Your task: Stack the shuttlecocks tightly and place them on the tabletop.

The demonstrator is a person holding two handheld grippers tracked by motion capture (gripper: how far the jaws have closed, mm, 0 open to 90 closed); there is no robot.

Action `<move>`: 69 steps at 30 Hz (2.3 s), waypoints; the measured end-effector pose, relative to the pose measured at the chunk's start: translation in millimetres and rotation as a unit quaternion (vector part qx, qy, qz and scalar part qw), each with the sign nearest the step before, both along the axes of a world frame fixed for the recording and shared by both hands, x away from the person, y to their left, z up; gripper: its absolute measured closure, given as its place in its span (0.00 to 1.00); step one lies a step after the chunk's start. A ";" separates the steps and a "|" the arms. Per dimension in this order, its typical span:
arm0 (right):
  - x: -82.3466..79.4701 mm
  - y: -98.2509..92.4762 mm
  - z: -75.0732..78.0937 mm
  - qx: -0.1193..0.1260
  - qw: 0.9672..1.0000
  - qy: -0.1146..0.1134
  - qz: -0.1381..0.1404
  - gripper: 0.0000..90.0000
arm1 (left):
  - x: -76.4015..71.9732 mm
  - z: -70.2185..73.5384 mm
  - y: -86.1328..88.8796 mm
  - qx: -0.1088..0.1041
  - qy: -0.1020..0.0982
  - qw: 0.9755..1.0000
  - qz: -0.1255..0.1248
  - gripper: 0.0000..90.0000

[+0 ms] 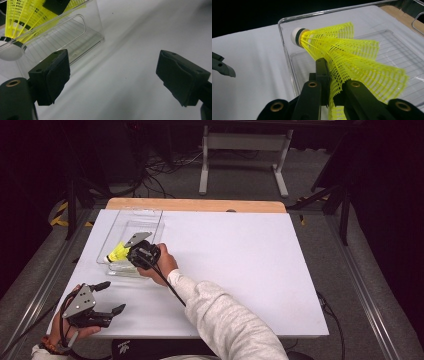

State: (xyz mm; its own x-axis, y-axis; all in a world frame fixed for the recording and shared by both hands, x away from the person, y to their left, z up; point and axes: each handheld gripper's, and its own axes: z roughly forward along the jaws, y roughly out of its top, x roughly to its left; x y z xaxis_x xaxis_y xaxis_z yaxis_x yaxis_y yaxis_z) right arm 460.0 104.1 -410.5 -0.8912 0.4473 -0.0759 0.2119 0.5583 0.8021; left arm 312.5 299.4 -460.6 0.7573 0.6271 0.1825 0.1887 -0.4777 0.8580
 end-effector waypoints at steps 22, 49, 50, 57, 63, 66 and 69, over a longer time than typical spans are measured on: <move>7.1 2.1 -9.6 -0.022 0.999 0.023 0.004 0.95 | 0.3 -0.2 -0.5 0.003 0.000 1.000 -0.001 0.15; 6.1 -12.4 -0.8 -0.029 0.999 0.043 -0.002 0.66 | -0.1 -0.1 -1.2 0.005 0.000 1.000 0.000 0.15; 5.1 -13.6 0.5 -0.028 0.999 0.041 -0.003 0.65 | -0.1 -0.1 -1.1 0.005 0.000 1.000 0.001 0.15; -0.4 -23.6 7.3 -0.022 0.999 0.026 -0.006 0.64 | 0.2 -0.3 -1.4 0.006 -0.001 1.000 0.001 0.15; -4.8 -28.7 11.0 -0.028 1.000 -0.004 -0.007 0.64 | 0.7 -0.4 -2.0 0.007 0.000 1.000 -0.001 0.15; -6.4 -31.6 12.1 -0.027 1.000 -0.009 -0.007 0.64 | 1.1 -0.7 -2.2 0.006 0.001 1.000 0.000 0.15; -8.9 -35.1 13.6 -0.026 1.000 -0.014 -0.007 0.63 | 1.7 -0.9 -3.1 0.003 0.003 1.000 -0.001 0.15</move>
State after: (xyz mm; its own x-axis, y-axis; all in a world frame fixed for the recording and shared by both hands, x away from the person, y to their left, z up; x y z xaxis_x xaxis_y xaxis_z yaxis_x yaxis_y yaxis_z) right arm 451.0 69.0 -396.8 -0.8822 0.4541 -0.1247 0.1973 0.5970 0.7776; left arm 314.2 296.3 -461.5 0.7593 0.6247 0.1823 0.1931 -0.4838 0.8536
